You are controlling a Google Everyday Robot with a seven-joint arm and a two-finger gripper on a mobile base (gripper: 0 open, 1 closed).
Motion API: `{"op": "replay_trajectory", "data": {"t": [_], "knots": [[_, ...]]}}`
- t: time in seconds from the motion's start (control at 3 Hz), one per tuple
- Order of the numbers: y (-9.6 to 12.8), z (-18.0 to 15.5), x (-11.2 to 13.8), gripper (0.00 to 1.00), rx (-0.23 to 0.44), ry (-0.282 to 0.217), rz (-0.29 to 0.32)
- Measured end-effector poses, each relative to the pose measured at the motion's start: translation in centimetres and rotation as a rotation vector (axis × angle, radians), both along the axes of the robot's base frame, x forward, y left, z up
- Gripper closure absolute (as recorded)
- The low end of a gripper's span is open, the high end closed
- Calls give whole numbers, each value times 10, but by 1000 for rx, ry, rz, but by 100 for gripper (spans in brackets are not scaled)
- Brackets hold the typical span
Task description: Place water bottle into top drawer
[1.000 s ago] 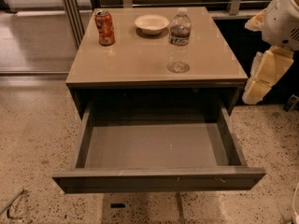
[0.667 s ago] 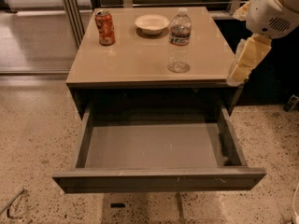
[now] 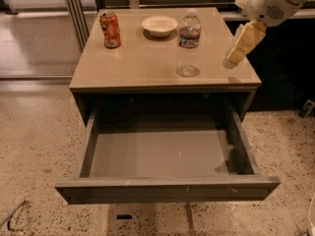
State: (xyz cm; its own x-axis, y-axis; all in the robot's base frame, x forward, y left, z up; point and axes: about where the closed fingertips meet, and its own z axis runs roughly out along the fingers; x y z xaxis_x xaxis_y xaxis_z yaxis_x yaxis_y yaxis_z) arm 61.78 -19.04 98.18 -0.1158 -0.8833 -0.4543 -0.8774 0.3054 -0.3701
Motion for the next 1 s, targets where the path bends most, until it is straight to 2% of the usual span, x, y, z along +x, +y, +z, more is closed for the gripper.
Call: {"op": "replay_trajectory", "data": {"t": [0.33, 1.0], "knots": [[0, -7, 10, 0, 33, -9, -16], [-4, -20, 52, 0, 181, -55, -85]]}}
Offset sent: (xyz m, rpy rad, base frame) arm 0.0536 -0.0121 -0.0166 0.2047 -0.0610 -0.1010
